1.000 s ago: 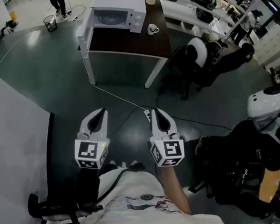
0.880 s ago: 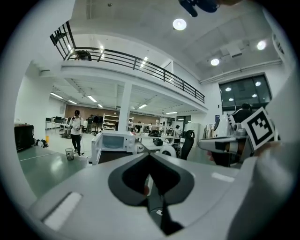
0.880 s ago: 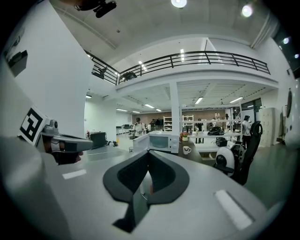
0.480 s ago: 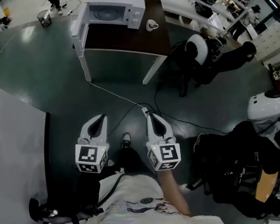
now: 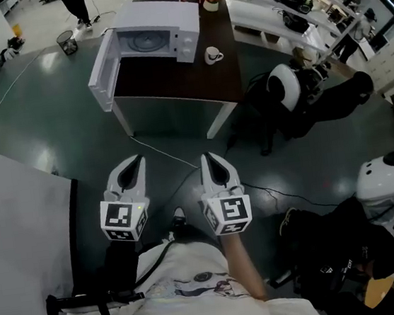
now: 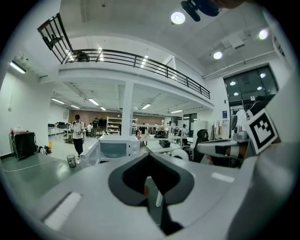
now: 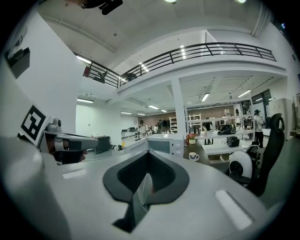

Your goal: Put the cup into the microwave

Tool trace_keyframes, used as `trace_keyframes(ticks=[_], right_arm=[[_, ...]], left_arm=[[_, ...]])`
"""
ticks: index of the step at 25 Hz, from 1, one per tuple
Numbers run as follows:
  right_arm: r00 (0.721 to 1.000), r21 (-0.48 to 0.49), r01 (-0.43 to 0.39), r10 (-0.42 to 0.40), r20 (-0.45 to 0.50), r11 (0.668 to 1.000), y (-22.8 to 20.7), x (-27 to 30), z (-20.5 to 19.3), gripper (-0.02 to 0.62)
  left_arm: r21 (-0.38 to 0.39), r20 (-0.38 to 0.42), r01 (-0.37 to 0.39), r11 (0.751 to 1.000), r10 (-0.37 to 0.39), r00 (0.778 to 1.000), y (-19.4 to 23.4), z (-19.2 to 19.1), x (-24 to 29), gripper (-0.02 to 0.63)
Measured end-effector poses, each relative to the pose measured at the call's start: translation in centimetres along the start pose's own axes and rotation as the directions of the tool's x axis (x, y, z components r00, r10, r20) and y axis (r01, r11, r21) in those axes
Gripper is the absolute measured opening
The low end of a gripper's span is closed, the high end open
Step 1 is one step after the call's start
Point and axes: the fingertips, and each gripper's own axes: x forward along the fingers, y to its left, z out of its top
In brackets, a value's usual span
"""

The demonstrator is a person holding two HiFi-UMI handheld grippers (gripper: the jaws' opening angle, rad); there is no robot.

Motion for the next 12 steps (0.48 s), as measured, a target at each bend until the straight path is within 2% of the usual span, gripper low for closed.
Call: trace_keyframes(ticks=[6,12], right_arm=[[1.000,0.027,-0.009,0.010,-0.009,1.000,-3.7,3.0,0.5,0.002],[1.000,0.052,-0.012,0.013,-0.028,0.999,-5.6,5.5,0.3,0.002]], left_arm=[[0.010,-0.031,-0.004,1.000,0.004,1.000,-0.3,0.2,4.9,-0.002],[0.022,-0.045,0.020,1.000,-0.019,0.999,-0.1,0.8,8.7,-0.002]])
